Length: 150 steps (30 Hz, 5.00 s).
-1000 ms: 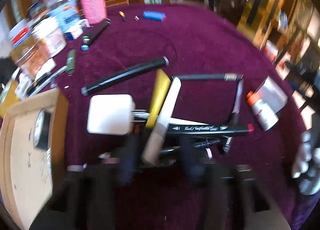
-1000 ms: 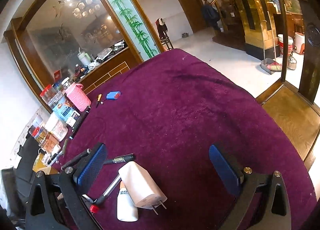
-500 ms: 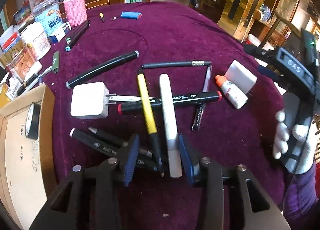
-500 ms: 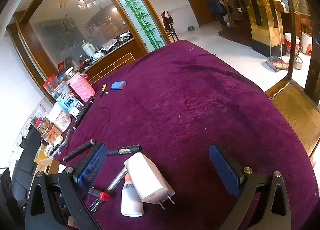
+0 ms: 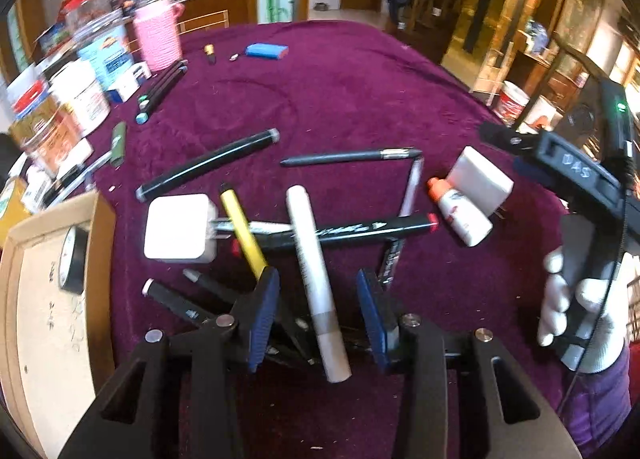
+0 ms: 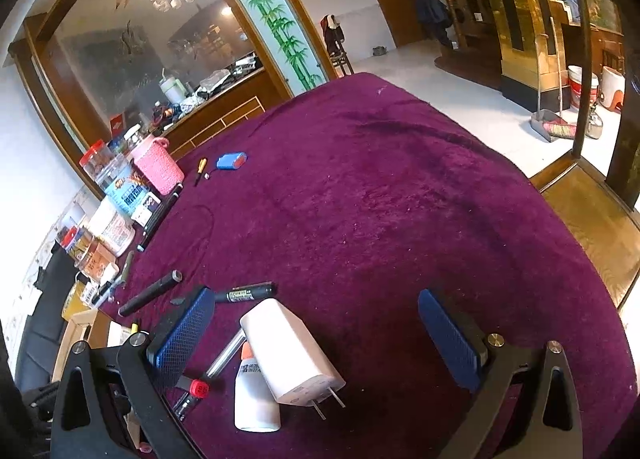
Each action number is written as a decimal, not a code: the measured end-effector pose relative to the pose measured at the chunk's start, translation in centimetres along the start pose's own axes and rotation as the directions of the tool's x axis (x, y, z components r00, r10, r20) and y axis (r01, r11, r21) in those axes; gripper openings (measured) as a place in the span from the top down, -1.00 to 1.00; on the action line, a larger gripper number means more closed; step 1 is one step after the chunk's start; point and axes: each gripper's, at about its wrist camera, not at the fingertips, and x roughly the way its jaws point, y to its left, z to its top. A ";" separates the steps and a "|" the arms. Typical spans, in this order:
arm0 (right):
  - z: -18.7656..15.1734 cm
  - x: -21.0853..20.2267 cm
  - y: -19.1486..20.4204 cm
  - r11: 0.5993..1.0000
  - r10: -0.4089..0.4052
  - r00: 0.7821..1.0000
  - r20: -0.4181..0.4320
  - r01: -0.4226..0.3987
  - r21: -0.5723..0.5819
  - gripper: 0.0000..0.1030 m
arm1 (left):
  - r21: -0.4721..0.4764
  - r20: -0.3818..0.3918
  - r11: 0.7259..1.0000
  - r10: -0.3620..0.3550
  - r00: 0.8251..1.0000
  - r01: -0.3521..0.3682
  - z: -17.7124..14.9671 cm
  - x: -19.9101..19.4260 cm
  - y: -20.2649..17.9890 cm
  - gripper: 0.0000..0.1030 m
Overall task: Organize rigid objects
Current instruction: 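Grasp a second white marker from the pile with the left gripper, then carry the white marker over the tray with left while right grasps the white square charger, then open the left gripper to drop the marker while right sets the charger in the tray, then grasp the black marker with pink end using the left gripper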
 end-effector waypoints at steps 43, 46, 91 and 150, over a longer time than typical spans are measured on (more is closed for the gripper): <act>1.2 -1.3 10.5 0.977 -0.056 0.998 -0.030 0.049 -0.208 -0.99 | -0.392 0.339 0.910 0.008 0.941 0.134 -13.7 -15.3 19.8 0.78; 0.3 0.2 14.5 0.968 0.029 0.992 -0.124 -0.059 -0.245 -0.99 | -0.432 0.346 0.892 0.027 0.938 0.134 -15.0 -15.8 21.3 0.78; -6.9 5.1 33.1 0.842 0.218 0.889 -0.403 -0.380 -0.383 -0.33 | -0.426 0.158 0.904 0.040 0.987 0.031 -11.4 -10.6 25.0 0.78; -4.1 -1.9 9.3 0.961 0.076 0.995 0.058 -0.057 -0.270 -0.73 | -0.236 -0.003 0.962 0.142 0.990 -0.139 -3.8 -1.1 6.2 -0.61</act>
